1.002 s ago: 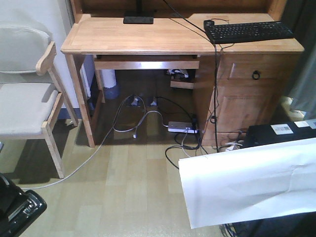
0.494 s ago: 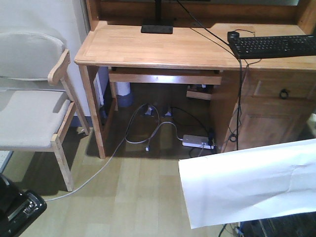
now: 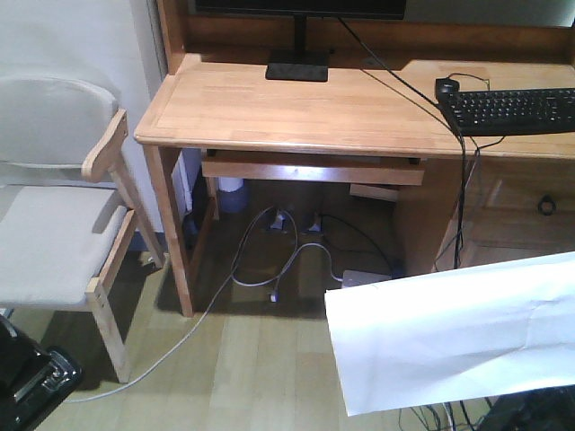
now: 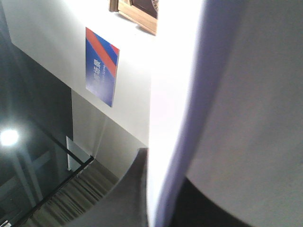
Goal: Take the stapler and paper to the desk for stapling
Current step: 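Drive the base up to the wooden desk with the monitor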
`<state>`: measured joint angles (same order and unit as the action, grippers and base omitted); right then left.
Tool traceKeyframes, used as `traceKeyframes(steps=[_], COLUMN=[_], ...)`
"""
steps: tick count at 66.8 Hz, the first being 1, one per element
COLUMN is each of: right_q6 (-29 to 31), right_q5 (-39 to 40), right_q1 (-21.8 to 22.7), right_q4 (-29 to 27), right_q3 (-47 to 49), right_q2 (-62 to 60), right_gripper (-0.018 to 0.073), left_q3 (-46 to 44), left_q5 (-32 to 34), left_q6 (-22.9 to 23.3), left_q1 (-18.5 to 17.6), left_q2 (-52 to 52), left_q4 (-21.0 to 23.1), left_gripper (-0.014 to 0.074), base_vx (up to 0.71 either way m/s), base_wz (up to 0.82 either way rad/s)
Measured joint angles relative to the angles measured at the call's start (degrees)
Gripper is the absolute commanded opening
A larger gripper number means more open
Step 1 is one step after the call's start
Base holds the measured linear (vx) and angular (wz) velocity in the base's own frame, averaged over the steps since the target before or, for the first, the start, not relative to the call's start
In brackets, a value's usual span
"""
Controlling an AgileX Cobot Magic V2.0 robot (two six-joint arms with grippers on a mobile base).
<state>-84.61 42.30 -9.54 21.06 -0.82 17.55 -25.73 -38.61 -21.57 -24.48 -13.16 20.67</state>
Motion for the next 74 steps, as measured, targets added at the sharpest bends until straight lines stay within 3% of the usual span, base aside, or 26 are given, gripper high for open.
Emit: traceKeyframes(steps=[74], right_q6=[0.00], right_q5=[0.05], right_q1=[0.00], right_q4=[0.00], right_q3=[0.00], right_q2=[0.00], right_gripper=[-0.0005], left_q3=[0.00], left_q5=[0.00], left_q6=[0.00], left_q1=[0.00], left_q2=[0.00], left_q4=[0.00], left_gripper=[-0.0007], base_vx=[0.23], base_wz=[-0.09])
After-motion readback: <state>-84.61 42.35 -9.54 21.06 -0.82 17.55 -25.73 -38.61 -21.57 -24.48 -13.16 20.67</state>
